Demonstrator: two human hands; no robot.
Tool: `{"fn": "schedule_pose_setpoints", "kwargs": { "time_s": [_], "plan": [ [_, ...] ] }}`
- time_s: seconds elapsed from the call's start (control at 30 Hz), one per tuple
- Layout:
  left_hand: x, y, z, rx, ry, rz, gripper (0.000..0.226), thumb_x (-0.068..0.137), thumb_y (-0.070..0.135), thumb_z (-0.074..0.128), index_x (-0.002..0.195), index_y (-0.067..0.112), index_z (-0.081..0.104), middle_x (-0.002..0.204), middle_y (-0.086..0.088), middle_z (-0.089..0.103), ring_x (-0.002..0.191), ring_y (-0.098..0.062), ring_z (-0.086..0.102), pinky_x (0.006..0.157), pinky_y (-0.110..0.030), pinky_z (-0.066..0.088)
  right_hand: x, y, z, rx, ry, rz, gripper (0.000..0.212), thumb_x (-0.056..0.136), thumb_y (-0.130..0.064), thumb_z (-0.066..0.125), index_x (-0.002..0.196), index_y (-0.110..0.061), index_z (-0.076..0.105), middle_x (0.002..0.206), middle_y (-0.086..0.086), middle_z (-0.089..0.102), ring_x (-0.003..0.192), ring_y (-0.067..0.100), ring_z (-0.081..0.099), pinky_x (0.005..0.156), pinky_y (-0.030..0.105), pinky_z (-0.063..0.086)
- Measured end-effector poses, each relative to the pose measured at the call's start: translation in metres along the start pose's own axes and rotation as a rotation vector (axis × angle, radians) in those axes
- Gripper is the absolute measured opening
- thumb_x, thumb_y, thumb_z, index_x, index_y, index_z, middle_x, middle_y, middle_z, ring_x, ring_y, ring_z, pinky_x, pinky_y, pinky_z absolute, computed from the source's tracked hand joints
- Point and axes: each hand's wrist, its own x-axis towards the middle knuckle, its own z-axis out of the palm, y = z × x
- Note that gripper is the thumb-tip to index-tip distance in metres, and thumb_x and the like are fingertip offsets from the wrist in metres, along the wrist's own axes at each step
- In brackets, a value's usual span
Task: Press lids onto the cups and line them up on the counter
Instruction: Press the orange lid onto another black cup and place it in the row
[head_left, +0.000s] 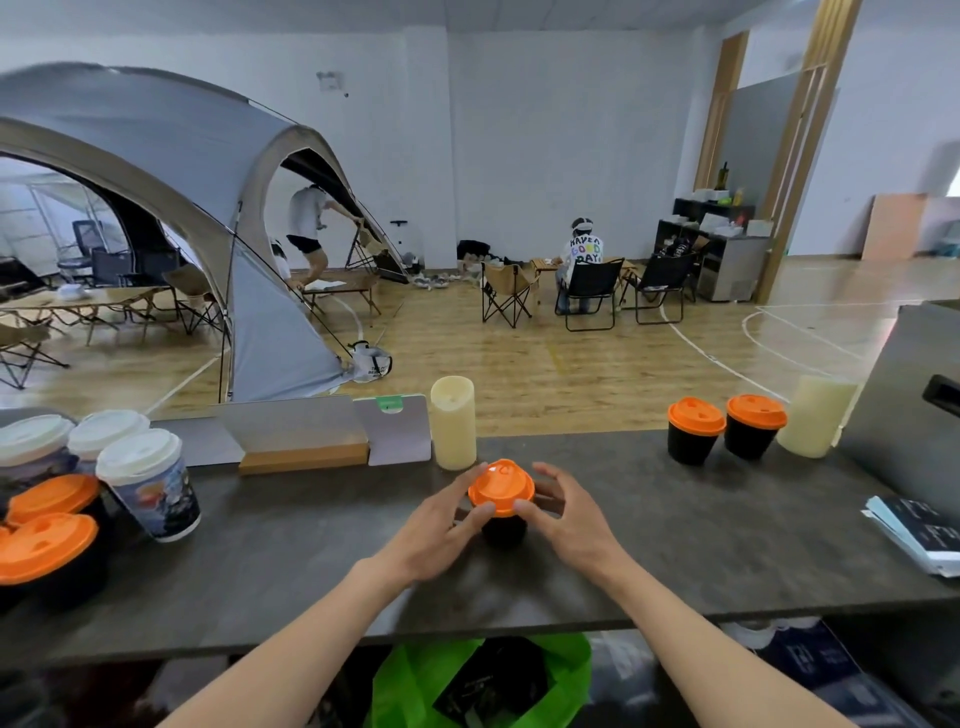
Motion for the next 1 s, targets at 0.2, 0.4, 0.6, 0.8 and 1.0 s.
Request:
{"fn": "schedule_pose_setpoints", "kwargs": {
  "time_s": [0.2, 0.4, 0.6, 0.8, 1.0],
  "plan": [
    [0.001, 0.006, -0.004, 0.022, 0.088, 0.011, 0.073, 0.094, 0.038, 0.070, 0.154, 0.040, 0.029, 0.145, 0.006, 0.056, 0.126, -0.004, 0.055, 0.097, -0.032, 0.056, 0.008, -0.005, 0.000, 0.038, 0.106, -0.001, 0.033, 0.095, -0.050, 0.061, 0.124, -0.035, 0.057, 0.114, -0.008, 0.068, 0.109, 0.009, 0.065, 0.095, 0.037, 0.054],
    [0.010, 0.021, -0.009, -0.235, 0.149, -0.051, 0.075, 0.092, 0.039, 0.073, 0.153, 0.034, 0.030, 0.131, 0.004, 0.062, 0.117, -0.006, 0.063, 0.100, -0.038, 0.055, 0.009, -0.022, -0.004, 0.070, 0.143, -0.013, 0.051, 0.087, -0.072, 0.054, 0.123, -0.036, 0.059, 0.114, -0.010, 0.068, 0.102, 0.010, 0.066, 0.091, 0.046, 0.057],
    [0.007, 0.038, -0.010, -0.504, 0.274, -0.154, 0.068, 0.089, 0.034, 0.077, 0.146, 0.018, 0.044, 0.121, 0.000, 0.066, 0.107, -0.014, 0.068, 0.079, -0.031, 0.063, 0.008, -0.034, -0.006, 0.091, 0.210, 0.022, 0.072, 0.081, -0.062, 0.072, 0.140, -0.028, 0.047, 0.117, -0.007, 0.063, 0.104, 0.012, 0.065, 0.088, 0.042, 0.060],
    [0.002, 0.041, -0.006, -0.602, 0.328, -0.166, 0.042, 0.100, 0.021, 0.063, 0.141, 0.019, 0.053, 0.116, -0.002, 0.072, 0.096, -0.012, 0.073, 0.078, -0.029, 0.062, 0.007, -0.038, -0.005, 0.133, 0.260, 0.063, 0.040, 0.092, -0.053, 0.064, 0.118, -0.024, 0.052, 0.112, 0.001, 0.069, 0.100, 0.014, 0.069, 0.086, 0.047, 0.060],
    [-0.001, 0.043, -0.008, -0.615, 0.317, -0.143, 0.044, 0.099, 0.021, 0.065, 0.139, 0.031, 0.048, 0.117, -0.006, 0.069, 0.102, -0.015, 0.072, 0.081, -0.037, 0.064, -0.002, -0.047, -0.002, 0.104, 0.185, 0.051, 0.049, 0.091, -0.058, 0.062, 0.123, -0.021, 0.054, 0.111, -0.007, 0.064, 0.097, 0.012, 0.066, 0.079, 0.040, 0.062]
  ]
}}
